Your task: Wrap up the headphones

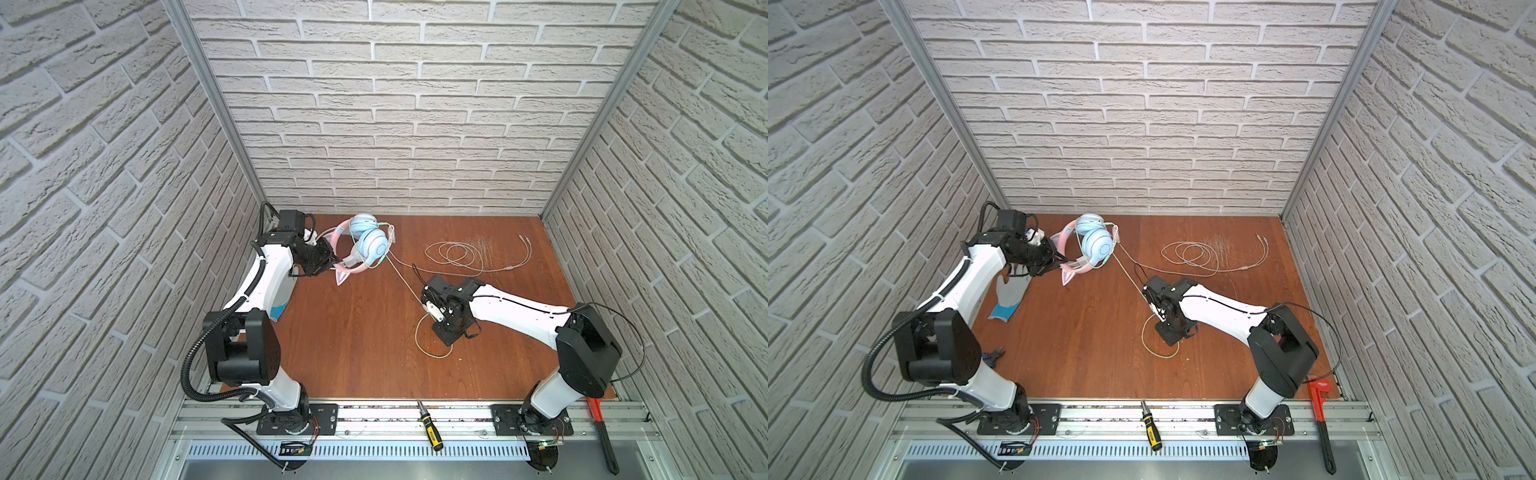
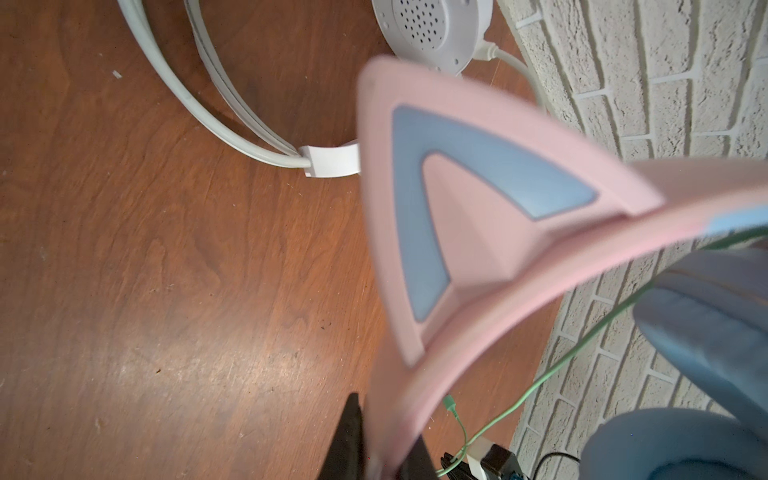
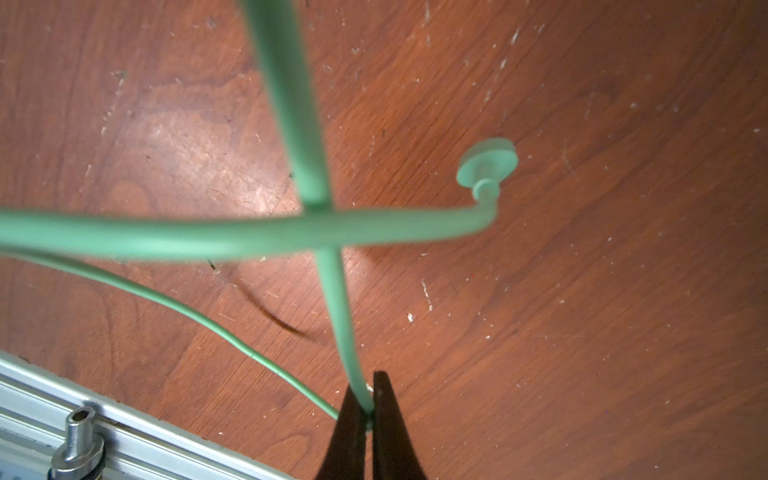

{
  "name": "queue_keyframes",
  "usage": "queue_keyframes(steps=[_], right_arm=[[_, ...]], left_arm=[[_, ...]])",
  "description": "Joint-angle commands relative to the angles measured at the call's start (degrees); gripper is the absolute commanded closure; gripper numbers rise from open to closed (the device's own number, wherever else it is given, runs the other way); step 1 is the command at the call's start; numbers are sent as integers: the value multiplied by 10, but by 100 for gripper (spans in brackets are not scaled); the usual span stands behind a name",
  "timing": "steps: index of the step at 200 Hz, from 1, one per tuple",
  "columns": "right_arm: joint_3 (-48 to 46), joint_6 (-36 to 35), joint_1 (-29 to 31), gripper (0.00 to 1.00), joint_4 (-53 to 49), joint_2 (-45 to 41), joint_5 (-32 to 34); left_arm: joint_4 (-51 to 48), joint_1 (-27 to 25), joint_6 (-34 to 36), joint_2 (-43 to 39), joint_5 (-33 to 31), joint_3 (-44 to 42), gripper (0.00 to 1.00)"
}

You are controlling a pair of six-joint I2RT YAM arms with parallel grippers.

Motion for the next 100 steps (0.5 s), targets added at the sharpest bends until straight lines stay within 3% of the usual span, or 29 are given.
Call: queue_keyframes(steps=[1,100], right_arm=[[0,16,5,93,-6,13,-18],[59,58,3,80,21,86,-50]], left_arm=[[53,9,-3,-14,8,-12,100],[13,0,73,13,6,-87,100]])
